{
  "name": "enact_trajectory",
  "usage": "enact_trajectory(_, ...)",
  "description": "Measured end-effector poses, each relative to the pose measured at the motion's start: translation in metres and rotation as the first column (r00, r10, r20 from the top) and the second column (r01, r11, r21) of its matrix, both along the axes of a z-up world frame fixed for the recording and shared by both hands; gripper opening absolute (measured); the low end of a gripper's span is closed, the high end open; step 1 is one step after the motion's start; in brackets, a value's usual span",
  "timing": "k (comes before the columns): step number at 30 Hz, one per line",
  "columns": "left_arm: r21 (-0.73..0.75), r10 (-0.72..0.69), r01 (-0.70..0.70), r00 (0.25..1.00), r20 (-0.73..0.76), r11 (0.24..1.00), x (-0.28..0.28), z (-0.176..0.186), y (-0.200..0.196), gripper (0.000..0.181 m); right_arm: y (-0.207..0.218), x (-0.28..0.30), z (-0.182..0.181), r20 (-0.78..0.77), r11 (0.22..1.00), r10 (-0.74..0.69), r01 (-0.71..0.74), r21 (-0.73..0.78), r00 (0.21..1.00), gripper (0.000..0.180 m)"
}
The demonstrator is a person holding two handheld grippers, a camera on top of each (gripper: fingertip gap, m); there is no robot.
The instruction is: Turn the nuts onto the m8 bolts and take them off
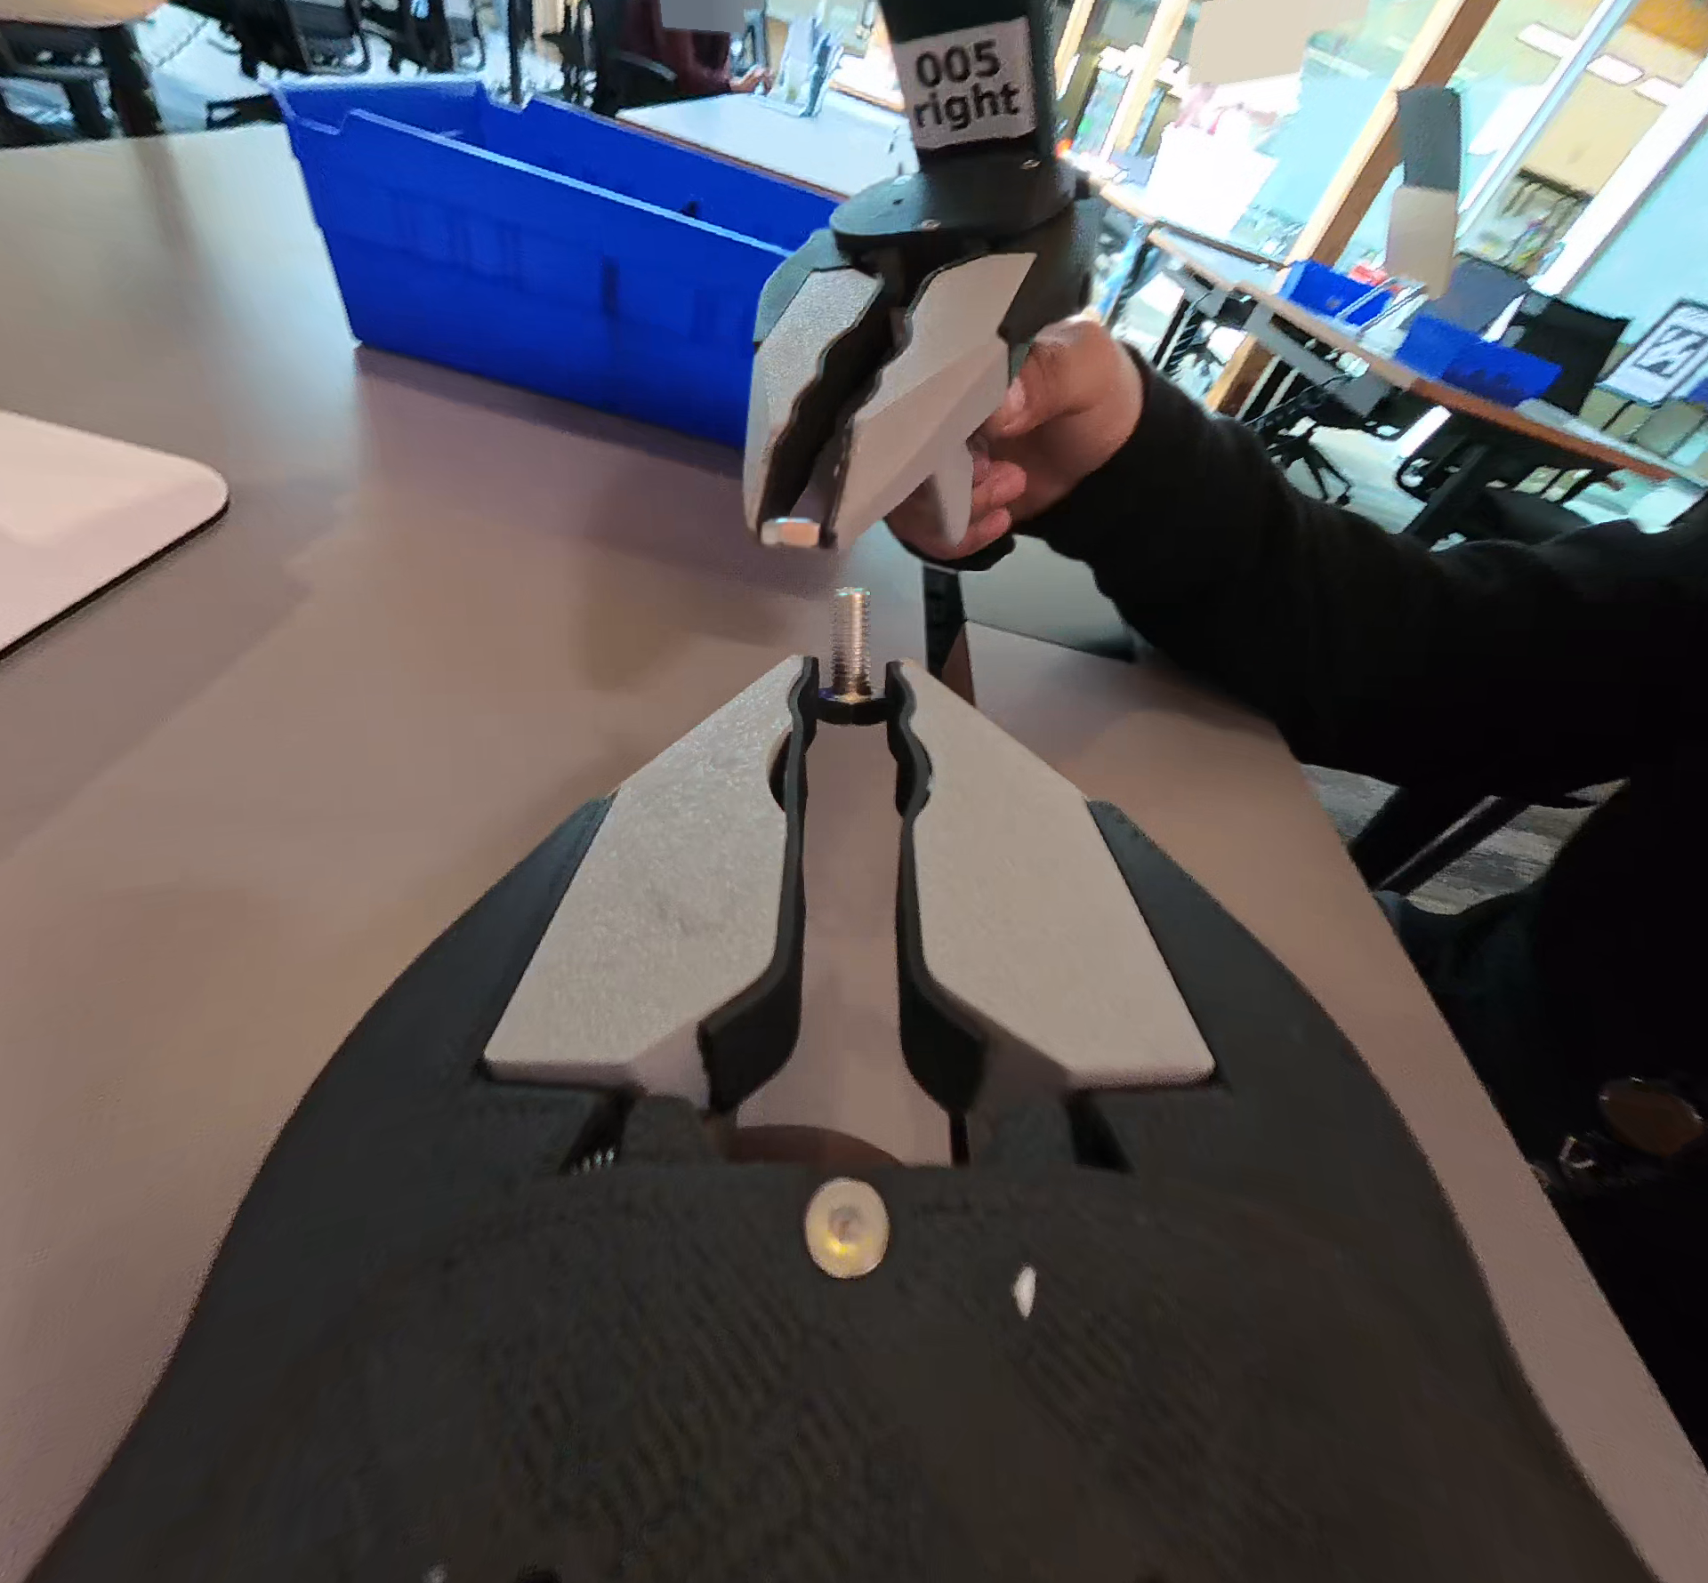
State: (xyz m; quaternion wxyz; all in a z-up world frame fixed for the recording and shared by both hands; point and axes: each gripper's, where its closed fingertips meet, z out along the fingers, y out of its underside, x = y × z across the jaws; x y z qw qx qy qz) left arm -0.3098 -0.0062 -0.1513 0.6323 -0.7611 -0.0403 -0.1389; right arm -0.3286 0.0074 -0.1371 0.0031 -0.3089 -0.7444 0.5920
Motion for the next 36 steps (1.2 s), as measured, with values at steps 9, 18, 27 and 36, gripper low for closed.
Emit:
enact_trajectory(9, 0.136, -0.083, 0.072, 0.993, 0.078, 0.988, 0.012, 0.02, 0.0, 0.012, -0.015, 0.018, 0.034, -0.006, 0.978, 0.179, -0.178, -0.108, 0.984, 0.011)
enact_trajectory(18, 0.311, -0.051, 0.045, 0.999, 0.013, 0.949, 0.008, 0.05, -0.007, 0.012, -0.036, 0.003, 0.067, -0.006, 0.933, 0.316, -0.309, 0.186, 0.949, 0.011)
enact_trajectory(27, 0.344, -0.017, 0.03, 0.999, -0.041, 0.938, -0.002, 0.054, -0.02, 0.012, -0.048, 0.01, 0.065, -0.004, 0.891, 0.367, -0.351, 0.288, 0.93, 0.011)
enact_trajectory(36, 0.305, -0.008, 0.031, 0.997, -0.077, 0.952, 0.001, 0.049, -0.016, 0.012, -0.053, 0.011, 0.053, 0.017, 0.879, 0.372, -0.358, 0.315, 0.928, 0.011)
